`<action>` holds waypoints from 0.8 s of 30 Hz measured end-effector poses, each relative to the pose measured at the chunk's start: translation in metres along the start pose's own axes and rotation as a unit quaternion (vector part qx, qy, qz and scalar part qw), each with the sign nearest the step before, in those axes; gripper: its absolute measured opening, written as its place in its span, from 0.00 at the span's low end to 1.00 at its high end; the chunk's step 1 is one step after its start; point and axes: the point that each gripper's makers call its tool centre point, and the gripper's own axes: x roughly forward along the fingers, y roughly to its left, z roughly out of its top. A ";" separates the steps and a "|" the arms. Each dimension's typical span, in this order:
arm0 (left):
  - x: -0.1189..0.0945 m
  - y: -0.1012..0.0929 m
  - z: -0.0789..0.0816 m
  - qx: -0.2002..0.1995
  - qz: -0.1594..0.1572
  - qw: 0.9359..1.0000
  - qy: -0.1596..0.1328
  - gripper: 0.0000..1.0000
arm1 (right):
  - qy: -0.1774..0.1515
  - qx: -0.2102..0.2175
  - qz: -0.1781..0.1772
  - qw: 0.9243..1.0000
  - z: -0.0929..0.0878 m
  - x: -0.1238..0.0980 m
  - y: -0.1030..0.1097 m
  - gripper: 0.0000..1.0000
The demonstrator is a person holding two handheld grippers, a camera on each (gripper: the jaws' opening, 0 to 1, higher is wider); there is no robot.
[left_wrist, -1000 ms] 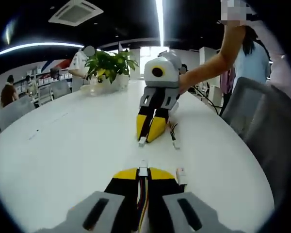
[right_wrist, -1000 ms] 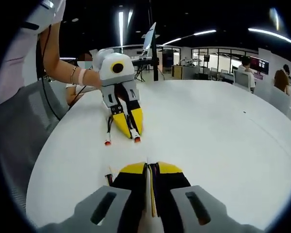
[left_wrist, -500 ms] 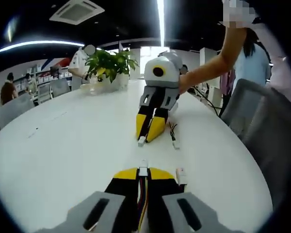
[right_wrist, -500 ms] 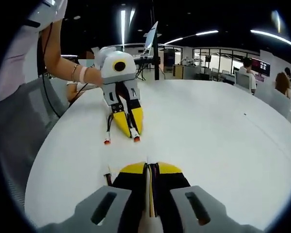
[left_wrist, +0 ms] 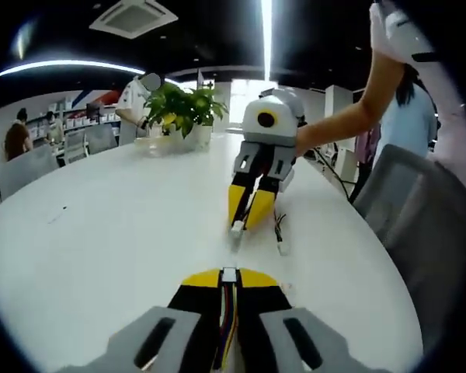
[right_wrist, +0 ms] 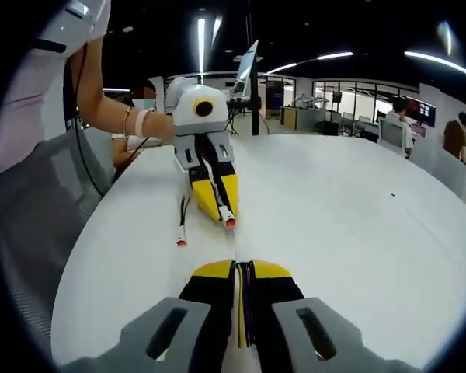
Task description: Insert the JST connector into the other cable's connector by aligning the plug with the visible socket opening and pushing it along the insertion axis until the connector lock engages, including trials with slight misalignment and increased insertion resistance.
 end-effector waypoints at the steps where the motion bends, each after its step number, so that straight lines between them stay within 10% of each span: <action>1: 0.000 0.000 0.001 0.002 -0.001 1.000 0.000 0.00 | -0.003 -0.005 0.001 1.000 0.003 -0.001 0.000 0.04; 24: -0.007 -0.016 0.040 0.046 -0.037 0.998 0.010 0.00 | -0.011 -0.043 0.024 0.999 0.033 -0.008 0.013 0.03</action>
